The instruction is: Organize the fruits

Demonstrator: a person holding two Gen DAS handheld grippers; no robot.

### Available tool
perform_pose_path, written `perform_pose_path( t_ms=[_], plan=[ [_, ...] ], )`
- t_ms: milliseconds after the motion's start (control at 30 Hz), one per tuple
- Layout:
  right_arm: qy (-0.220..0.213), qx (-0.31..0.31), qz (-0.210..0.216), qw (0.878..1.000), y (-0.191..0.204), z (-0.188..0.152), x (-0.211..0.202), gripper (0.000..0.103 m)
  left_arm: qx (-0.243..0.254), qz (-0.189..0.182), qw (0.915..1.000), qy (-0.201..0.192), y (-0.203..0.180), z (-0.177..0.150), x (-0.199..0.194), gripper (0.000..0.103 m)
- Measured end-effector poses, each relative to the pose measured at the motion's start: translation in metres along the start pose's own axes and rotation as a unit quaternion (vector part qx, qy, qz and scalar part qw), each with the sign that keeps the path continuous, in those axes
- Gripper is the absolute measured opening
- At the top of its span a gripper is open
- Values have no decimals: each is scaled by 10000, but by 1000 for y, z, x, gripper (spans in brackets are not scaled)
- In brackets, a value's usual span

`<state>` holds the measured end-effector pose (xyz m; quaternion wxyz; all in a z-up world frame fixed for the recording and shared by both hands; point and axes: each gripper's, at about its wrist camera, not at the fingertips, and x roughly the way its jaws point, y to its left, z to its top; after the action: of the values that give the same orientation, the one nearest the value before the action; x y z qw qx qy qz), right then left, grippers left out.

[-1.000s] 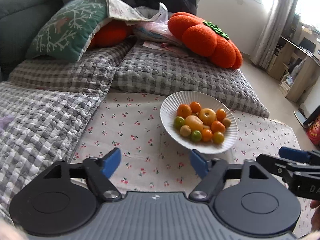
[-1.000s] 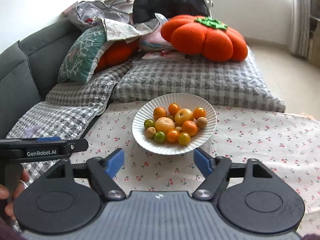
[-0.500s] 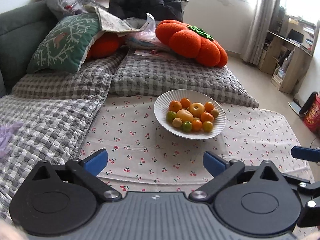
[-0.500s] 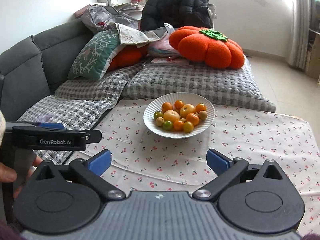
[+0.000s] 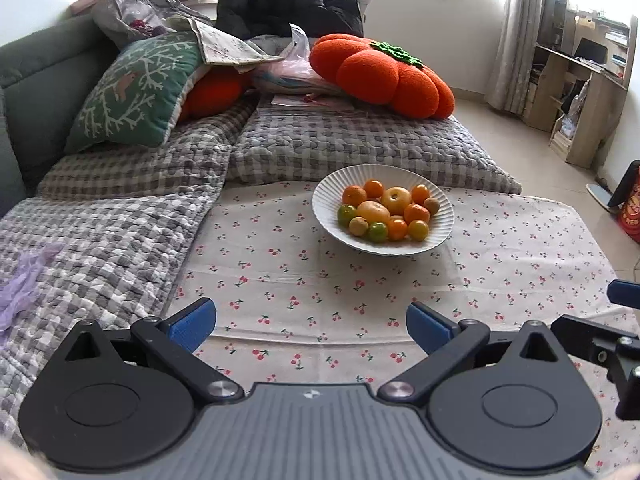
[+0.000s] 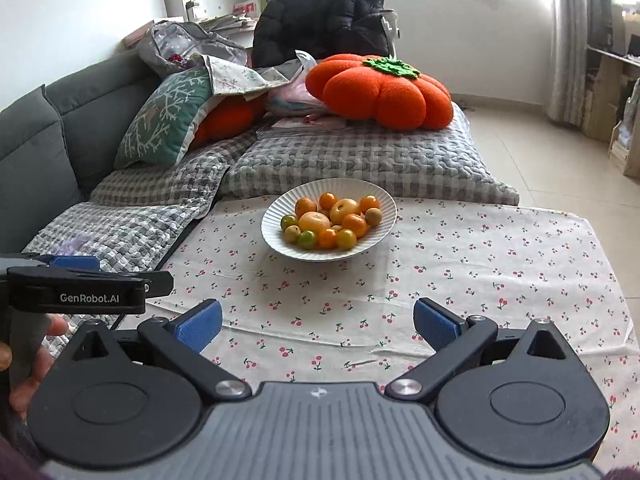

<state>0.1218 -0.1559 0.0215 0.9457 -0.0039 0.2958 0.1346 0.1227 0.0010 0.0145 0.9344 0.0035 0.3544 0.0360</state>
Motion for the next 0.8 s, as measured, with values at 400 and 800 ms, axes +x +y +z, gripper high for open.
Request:
perform_pose_path(
  t_ms=[400, 800],
  plan=[
    [69, -121, -106, 9998, 8, -3, 2, 103, -23, -63, 10000, 24, -4, -5, -2, 99],
    [13, -38, -140, 9999, 11, -4, 2, 103, 116, -141, 9998, -74, -10, -7, -6, 99]
  ],
)
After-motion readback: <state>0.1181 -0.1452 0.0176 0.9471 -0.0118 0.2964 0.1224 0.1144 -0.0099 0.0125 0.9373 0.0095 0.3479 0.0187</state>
